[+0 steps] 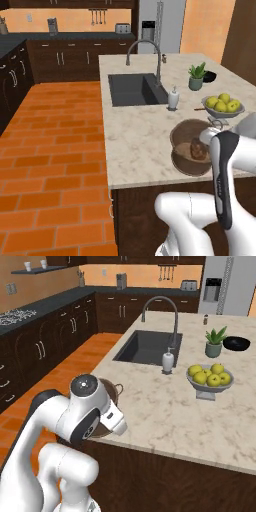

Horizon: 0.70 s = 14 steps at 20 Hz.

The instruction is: Open the cabinet, pick up the bread from the cabinet and place it in the basket. Then move the basket to the dining counter.

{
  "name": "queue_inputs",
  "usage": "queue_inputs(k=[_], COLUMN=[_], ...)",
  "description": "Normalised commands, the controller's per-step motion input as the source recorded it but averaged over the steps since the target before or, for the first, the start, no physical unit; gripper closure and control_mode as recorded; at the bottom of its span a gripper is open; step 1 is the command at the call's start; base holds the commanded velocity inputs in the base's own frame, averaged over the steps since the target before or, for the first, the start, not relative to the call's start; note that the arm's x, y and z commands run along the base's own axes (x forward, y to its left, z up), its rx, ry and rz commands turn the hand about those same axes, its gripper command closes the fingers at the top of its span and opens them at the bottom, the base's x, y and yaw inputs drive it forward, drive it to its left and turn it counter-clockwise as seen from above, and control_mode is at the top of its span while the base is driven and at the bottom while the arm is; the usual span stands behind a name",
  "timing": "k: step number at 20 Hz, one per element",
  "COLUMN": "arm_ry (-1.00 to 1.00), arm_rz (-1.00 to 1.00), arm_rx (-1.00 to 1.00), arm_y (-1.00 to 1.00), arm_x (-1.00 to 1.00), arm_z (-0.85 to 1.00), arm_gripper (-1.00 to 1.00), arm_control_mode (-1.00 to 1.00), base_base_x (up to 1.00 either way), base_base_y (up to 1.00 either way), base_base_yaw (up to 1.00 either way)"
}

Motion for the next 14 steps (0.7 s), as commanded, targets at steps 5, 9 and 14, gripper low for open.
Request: queue_inputs(k=[5,9,14], arm_ry=[0.22,0.06,-0.06], arm_rz=[0.06,0.1,-0.02], arm_rx=[0.0,0.02,0.21], arm_y=[-0.02,-0.16,-0.1], arm_x=[1.0,1.0,0.38], arm_z=[-0.12,-0.28,-0.28], arm_gripper=[1.0,1.0,1.0], arm_control_mode=[-1.0,-1.0,-1.0], base_base_x=[0.0,0.0,0.0], base_base_y=[0.0,0.0,0.0], base_base_yaw=[0.0,0.0,0.0])
